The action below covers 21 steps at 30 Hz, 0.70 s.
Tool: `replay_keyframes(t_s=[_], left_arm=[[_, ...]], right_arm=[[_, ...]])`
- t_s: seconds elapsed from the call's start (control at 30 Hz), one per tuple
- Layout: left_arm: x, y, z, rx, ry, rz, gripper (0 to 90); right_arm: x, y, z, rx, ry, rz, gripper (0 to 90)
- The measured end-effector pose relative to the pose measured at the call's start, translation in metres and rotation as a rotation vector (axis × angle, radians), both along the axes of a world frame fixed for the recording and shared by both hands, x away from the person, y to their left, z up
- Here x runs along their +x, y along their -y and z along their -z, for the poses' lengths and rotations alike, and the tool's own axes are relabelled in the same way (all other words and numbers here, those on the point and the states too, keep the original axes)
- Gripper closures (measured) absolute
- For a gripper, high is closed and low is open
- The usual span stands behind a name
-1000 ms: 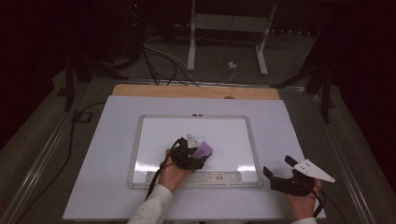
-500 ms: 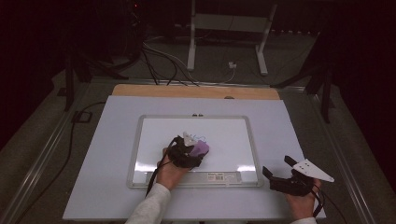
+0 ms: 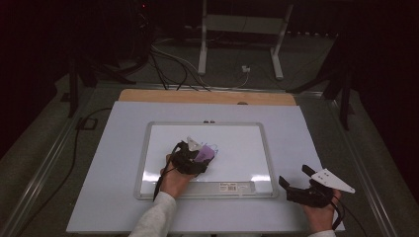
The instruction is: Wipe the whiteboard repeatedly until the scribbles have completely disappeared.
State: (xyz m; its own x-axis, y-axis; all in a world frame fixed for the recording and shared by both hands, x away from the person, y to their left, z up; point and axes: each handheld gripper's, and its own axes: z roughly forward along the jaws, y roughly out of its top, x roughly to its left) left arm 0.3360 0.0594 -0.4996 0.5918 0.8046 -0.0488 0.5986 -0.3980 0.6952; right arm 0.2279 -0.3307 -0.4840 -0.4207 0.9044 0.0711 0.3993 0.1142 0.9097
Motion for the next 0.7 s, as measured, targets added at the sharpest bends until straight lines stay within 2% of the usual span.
replay_keyframes(t_s=[0.07, 0.17, 0.33, 0.53, 0.63, 0.7], left_arm=[[0.003, -0.007, 0.0, -0.004, 0.001, -0.031, 42.1], [0.003, -0.008, 0.001, -0.005, 0.005, -0.03, 42.1], [-0.001, 0.009, 0.001, -0.008, 0.002, 0.055, 42.0], [-0.009, 0.031, 0.0, -0.007, -0.003, 0.209, 42.0], [-0.008, 0.031, 0.0, -0.018, -0.007, 0.237, 42.1], [-0.007, 0.029, 0.0, -0.009, -0.003, 0.229, 42.0]], right_arm=[[0.0, 0.0, 0.0, 0.001, -0.002, 0.001, 1.1], [0.0, -0.001, 0.0, -0.001, -0.002, 0.0, 1.2], [0.0, -0.001, 0.0, -0.003, 0.0, -0.004, 1.1], [0.0, -0.001, 0.0, -0.002, 0.0, -0.003, 1.1], [0.0, -0.001, 0.0, 0.0, 0.001, -0.003, 1.2], [0.0, 0.0, 0.0, 0.0, 0.0, -0.002, 1.1]])
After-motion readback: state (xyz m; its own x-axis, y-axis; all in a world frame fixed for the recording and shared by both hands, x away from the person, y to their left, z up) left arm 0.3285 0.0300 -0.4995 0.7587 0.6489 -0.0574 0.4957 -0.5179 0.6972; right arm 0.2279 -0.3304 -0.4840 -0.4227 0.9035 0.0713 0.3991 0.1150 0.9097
